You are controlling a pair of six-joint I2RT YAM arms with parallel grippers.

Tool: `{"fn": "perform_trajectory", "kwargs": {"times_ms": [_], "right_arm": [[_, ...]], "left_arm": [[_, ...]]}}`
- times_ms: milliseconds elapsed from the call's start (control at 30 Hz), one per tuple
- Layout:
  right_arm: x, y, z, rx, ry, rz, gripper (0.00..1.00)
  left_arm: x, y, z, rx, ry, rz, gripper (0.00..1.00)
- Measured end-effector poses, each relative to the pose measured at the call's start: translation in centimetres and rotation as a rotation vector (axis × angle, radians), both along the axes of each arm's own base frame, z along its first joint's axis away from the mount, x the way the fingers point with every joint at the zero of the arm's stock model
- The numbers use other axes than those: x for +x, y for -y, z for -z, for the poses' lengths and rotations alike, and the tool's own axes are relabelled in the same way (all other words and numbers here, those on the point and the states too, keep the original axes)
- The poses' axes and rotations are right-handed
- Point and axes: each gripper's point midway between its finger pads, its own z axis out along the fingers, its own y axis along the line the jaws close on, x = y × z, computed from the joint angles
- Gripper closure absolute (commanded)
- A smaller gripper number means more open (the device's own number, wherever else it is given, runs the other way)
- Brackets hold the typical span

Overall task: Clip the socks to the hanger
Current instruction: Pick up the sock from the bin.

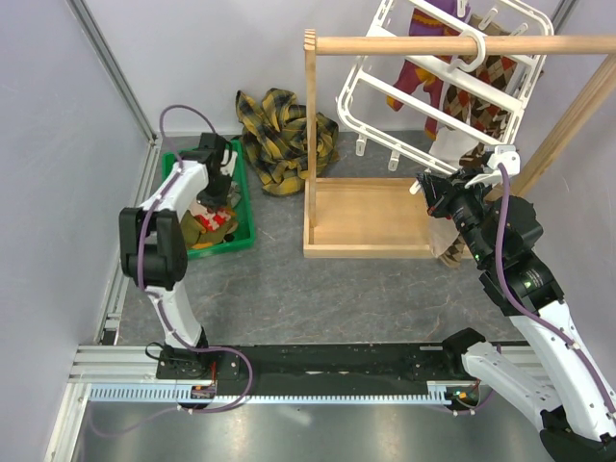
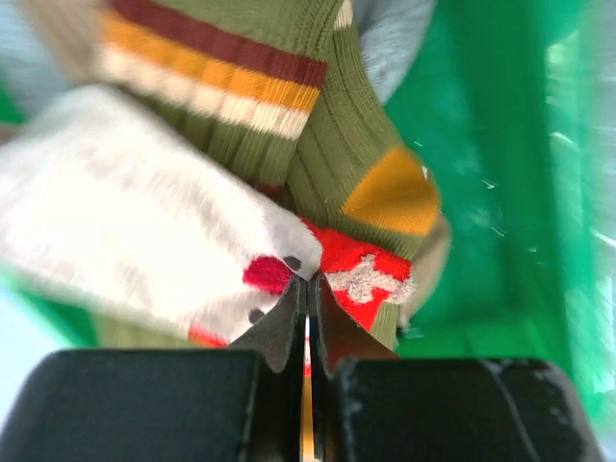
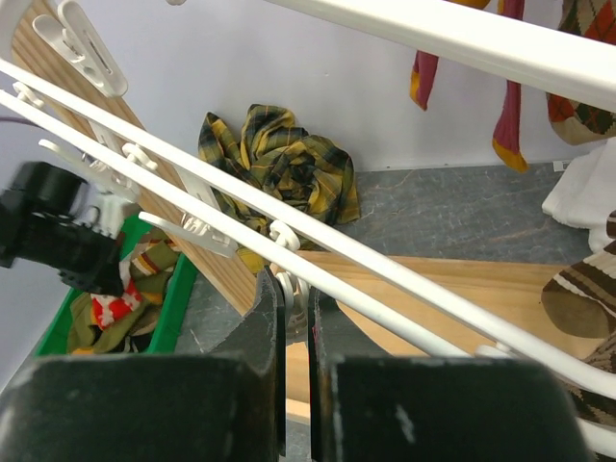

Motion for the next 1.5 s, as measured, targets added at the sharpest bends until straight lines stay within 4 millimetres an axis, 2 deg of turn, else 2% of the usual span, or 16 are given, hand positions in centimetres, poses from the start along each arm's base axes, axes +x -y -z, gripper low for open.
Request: {"fn": "perform_trajectory", "kwargs": {"times_ms": [167, 267, 367, 600, 700, 767, 967, 1067, 1167, 1300, 1400, 1500], "right_arm": [[0.1, 0.1, 0.1, -0.001, -0.003, 0.006, 1.0], [0.1, 0.1, 0.2, -0.003, -0.007, 0.01, 1.0], [0.1, 0.1, 0.3, -0.005, -0.011, 0.01, 1.0], [0.1, 0.2, 0.3, -0.006, -0.012, 0.013, 1.0], [0.1, 0.2, 0.3, -0.005, -0.013, 0.013, 1.0], [0.1, 0.2, 0.3, -0.005, -0.013, 0.012, 1.0], [0.1, 0.0, 0.3, 0.004, -0.014, 0.005, 1.0], [0.0, -0.1, 0.3, 0.015, -0.015, -0.003, 1.0], [-0.1, -0.3, 0.2, 0.023, -0.015, -0.014, 1.0], [-0.2, -0.5, -0.1, 0.038, -0.008, -0.025, 1.0], [-0.3, -0.7, -0.3, 0.053, -0.006, -0.037, 1.0], [-0.5, -0.9, -0.7, 0.075, 0.002, -0.047, 1.0]], "left_arm": [[0.2, 0.6, -7.1, -0.056, 0.189, -0.02, 0.98], [0.2, 0.8, -9.7, -0.082, 0.261, -0.035, 0.98], [0.2, 1.3, -10.2, -0.111, 0.275, -0.044, 0.98], [-0.6, 2.9, -9.6, -0.219, 0.273, -0.096, 0.98], [-1.4, 4.1, -10.8, -0.316, 0.325, -0.138, 0.98], [-2.2, 5.1, -12.9, -0.404, 0.392, -0.161, 0.98], [-5.1, 7.8, -21.1, -0.702, 0.671, -0.199, 0.98], [-6.6, 9.1, -23.9, -0.859, 0.764, -0.204, 0.98], [-7.9, 10.5, -25.2, -1.016, 0.803, -0.205, 0.98], [-9.3, 12.9, -25.1, -1.184, 0.762, -0.208, 0.98], [-10.3, 15.8, -25.6, -1.301, 0.726, -0.171, 0.98], [-12.3, 19.7, -26.1, -1.427, 0.672, -0.107, 0.98]]}}
